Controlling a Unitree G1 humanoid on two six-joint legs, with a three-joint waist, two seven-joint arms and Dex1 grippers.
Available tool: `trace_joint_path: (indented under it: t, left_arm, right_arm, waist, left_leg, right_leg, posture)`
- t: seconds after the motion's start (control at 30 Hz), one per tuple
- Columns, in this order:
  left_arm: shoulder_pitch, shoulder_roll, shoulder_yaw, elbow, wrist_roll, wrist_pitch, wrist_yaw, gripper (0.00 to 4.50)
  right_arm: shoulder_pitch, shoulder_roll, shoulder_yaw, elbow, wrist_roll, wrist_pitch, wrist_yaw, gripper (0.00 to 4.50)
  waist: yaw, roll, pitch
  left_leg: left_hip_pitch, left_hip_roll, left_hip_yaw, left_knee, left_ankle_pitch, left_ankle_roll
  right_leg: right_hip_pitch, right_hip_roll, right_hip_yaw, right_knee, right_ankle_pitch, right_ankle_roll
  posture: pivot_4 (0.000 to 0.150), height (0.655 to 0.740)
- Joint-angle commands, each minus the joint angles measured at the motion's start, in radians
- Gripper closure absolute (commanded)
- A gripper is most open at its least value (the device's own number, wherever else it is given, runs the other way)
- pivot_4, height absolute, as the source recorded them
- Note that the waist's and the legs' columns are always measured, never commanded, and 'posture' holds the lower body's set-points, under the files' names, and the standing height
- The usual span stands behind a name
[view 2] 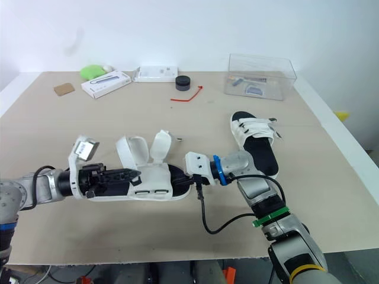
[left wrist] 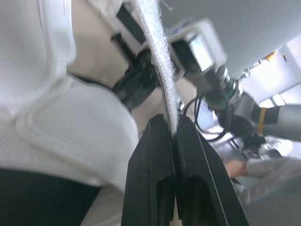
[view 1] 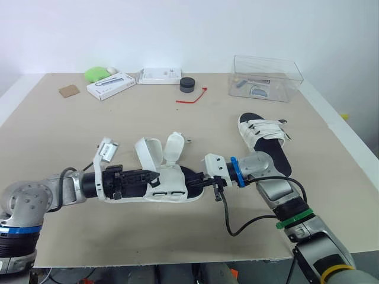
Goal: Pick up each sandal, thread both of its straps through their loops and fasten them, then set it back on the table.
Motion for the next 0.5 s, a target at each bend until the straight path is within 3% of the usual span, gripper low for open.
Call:
trace_joint_path:
  t: [0.03,0.5]
  left_arm:
    - [-0.037,0.01,-0.041,0.014,0.058,-0.001,-0.084,4.45]
    - [-0.108,0.027,-0.121,0.09,0.244,-0.037,-0.25,4.45]
  right_arm:
    - [0.012,-0.014,-0.008,-0.027,-0.011,0.014,-0.014,4.5]
    - [0.026,-0.022,-0.008,-0.051,-0.011,0.028,-0.029,4.5]
  waist:
    - [0.0,0.0,0.0]
    - [0.0,0.0,0.0]
  left_leg:
    - [0.0,0.0,0.0,0.0,0.0,0.0]
    - [0.0,0.0,0.0,0.0,0.0,0.0]
  right_leg:
    - [0.0,0.0,0.0,0.0,0.0,0.0]
    - [0.0,0.0,0.0,0.0,0.0,0.001]
  posture:
    - [0.15,0.74]
    - [0.15,0.74]
